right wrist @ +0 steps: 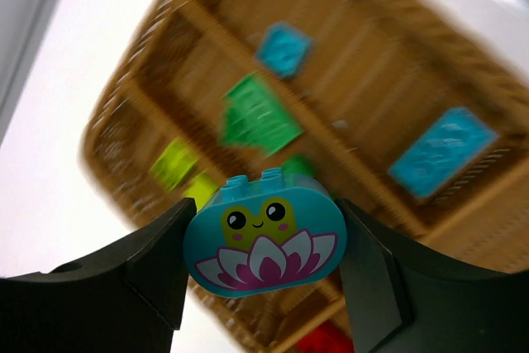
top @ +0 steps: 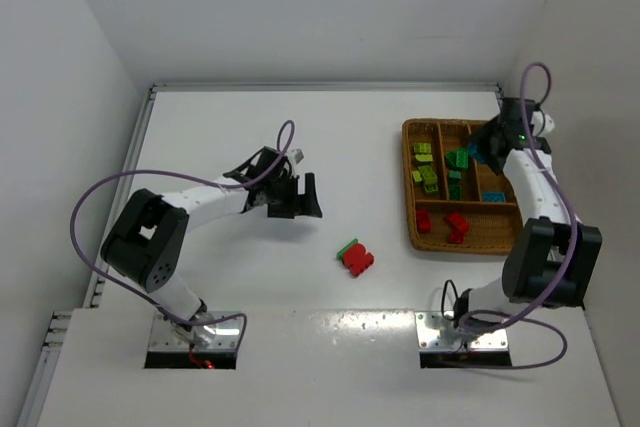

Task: Sort the legos into containers by color

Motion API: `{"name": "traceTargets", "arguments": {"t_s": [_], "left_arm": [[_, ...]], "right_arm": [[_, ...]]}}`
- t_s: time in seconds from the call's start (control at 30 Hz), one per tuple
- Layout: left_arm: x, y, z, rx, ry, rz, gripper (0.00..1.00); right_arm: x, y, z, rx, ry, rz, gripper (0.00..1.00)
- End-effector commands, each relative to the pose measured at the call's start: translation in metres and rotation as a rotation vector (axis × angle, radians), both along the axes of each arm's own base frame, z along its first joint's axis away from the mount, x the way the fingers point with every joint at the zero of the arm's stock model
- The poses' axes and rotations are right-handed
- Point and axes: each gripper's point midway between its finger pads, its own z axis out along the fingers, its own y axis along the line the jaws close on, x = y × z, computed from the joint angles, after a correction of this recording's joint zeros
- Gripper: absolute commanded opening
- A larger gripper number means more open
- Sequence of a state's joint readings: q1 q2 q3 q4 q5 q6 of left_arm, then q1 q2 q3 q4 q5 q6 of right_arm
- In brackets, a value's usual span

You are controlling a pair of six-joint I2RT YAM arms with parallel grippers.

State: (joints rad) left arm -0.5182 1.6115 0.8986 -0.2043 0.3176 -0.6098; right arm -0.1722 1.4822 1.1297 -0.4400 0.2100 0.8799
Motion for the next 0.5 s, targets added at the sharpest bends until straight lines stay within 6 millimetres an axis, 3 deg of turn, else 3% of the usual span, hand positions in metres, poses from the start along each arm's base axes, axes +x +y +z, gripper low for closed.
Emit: {"name": "traceTargets", "arguments": {"t_s": [0.0,0.1,0.13,0.23,0.33,0.37,0.47], "left_arm": [[0.012,-0.006,0.024,-0.019,-0.067,-0.004,0.92],[0.014,-0.005,0.022,-0.005,-0.068,-0.005,0.92],[0.016,-0.006,0.025,-0.010,-0.076,-0.005,0.92],[0.017,-0.006,0.023,-0.004,-0.066,-0.005,0.92],[0.018,-0.006,0.022,0.004,-0.064,-0.012,0.93],[0.018,-0.006,0.022,0.004,-0.064,-0.012,0.93],[0.018,-0.007,0.021,0.008,-0.056,-0.012,0.93]], "right_arm": [[-0.016,-0.044,-0.018,-0.040,0.057,-0.129,0.28],[-0.008,-0.068,-0.018,-0.027,0.050,-0.186,0.28],[-0.006,-0.073,-0.029,-0.014,0.073,-0.203,0.28],[0.002,-0.087,-0.031,-0.012,0.078,-0.227,0.29],[0.016,-0.094,-0.036,-0.005,0.075,-0.230,0.56],[0.019,-0.093,-0.044,0.011,0.098,-0.221,0.72],[0.032,-0.091,-0.033,0.011,0.087,-0.195,0.83]]}}
